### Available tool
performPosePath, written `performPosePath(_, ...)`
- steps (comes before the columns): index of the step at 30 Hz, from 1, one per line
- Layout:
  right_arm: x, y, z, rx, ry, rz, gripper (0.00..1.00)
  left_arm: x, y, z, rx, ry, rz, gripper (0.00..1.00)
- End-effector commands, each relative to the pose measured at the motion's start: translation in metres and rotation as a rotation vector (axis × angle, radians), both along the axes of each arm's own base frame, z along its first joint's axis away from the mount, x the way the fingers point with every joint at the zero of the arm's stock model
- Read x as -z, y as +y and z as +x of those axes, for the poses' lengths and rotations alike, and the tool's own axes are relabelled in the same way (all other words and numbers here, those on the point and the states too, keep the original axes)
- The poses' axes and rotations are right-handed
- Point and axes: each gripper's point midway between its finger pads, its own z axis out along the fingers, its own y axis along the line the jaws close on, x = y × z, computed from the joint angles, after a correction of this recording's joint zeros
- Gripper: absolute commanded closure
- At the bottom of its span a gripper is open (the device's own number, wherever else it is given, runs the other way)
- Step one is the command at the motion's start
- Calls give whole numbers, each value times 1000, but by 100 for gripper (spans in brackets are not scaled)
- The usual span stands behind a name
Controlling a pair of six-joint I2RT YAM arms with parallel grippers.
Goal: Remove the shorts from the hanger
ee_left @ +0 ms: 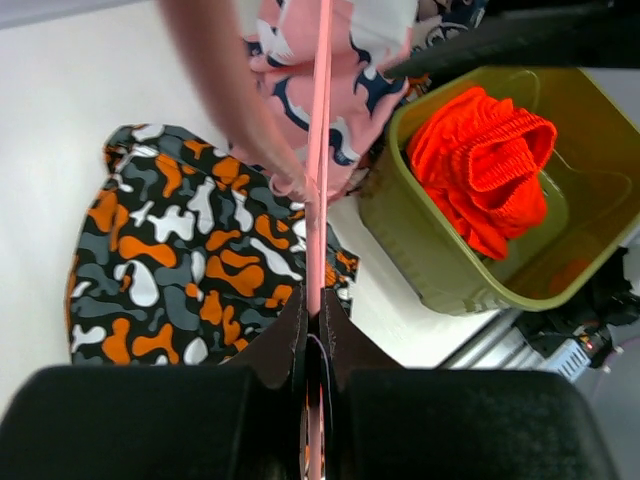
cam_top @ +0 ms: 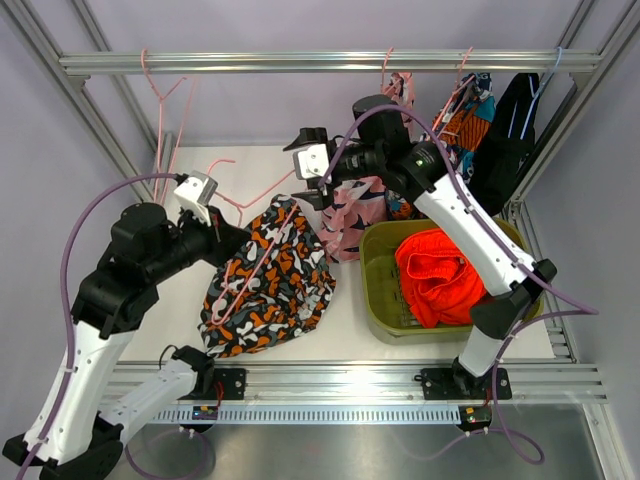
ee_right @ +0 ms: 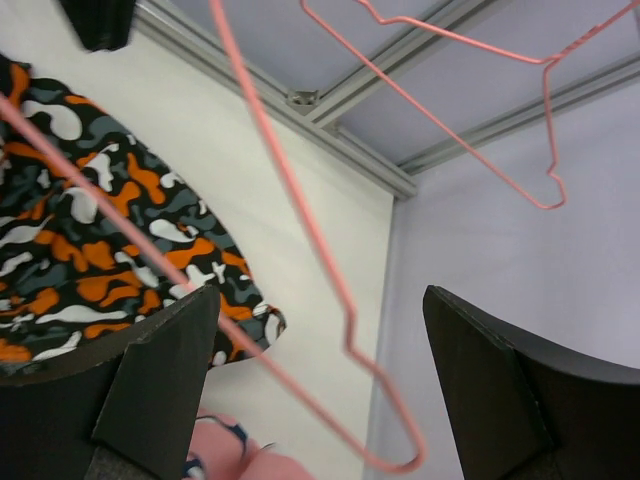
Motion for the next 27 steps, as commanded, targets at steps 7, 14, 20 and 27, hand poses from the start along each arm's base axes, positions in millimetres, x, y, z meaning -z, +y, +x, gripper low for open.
performPosePath(7, 3, 27, 8, -18, -70, -19, 8, -1, -12, -3, 66, 11, -31, 100)
performPosePath(14, 59, 14, -15, -51, 33, -138, 16, -21, 16, 13, -124, -72, -28, 99)
performPosePath(20, 72, 12, -19, -47, 77, -157, 21, -50, 36, 21, -255, -161, -73, 99)
performPosePath(27, 72, 17, -15, -35, 113, -144, 23, -67, 43, 32, -320, -206, -96, 100)
